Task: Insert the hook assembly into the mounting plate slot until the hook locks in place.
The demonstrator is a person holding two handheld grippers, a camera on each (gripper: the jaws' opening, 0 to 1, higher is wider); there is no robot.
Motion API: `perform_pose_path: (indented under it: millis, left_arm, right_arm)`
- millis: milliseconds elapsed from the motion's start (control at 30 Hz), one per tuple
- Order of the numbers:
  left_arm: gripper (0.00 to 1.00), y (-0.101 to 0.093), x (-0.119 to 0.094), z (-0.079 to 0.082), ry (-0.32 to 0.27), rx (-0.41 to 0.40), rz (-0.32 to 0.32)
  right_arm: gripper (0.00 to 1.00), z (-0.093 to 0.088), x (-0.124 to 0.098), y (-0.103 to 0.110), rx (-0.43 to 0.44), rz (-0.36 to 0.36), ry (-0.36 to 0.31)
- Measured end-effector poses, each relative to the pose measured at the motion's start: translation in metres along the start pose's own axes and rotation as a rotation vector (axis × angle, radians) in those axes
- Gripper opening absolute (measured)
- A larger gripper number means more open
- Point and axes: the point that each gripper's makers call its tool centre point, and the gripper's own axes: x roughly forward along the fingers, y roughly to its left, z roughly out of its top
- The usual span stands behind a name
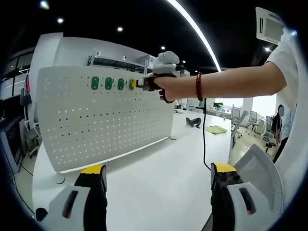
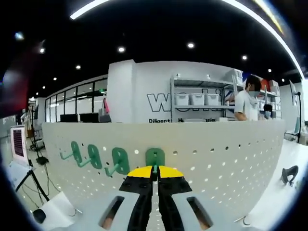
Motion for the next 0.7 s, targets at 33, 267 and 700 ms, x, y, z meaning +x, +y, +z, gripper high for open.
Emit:
perform_pose_path:
  millis: [33,267,700]
  left_arm:
    - [0.91,-0.0003,0.0001,0.0002,-0.001,0.002,-0.001]
    - [0.91,0.0003,-0.0002,0.002,-0.006,0.001,0.001]
    - [0.91,-0.0009,-0.0005,0.0015,-0.002,0.001,-0.005]
  right_arm:
    - [0.01,-0.0005,-0.0002,-0.0002,0.01,-0.003,0.005]
    - [0.01,-0.0003,-0.0004,0.0004,-0.023,-0.002,-0.002]
    - [0.01,-0.0055,-0.0048,0.0008,-0.039,0.003,0.015]
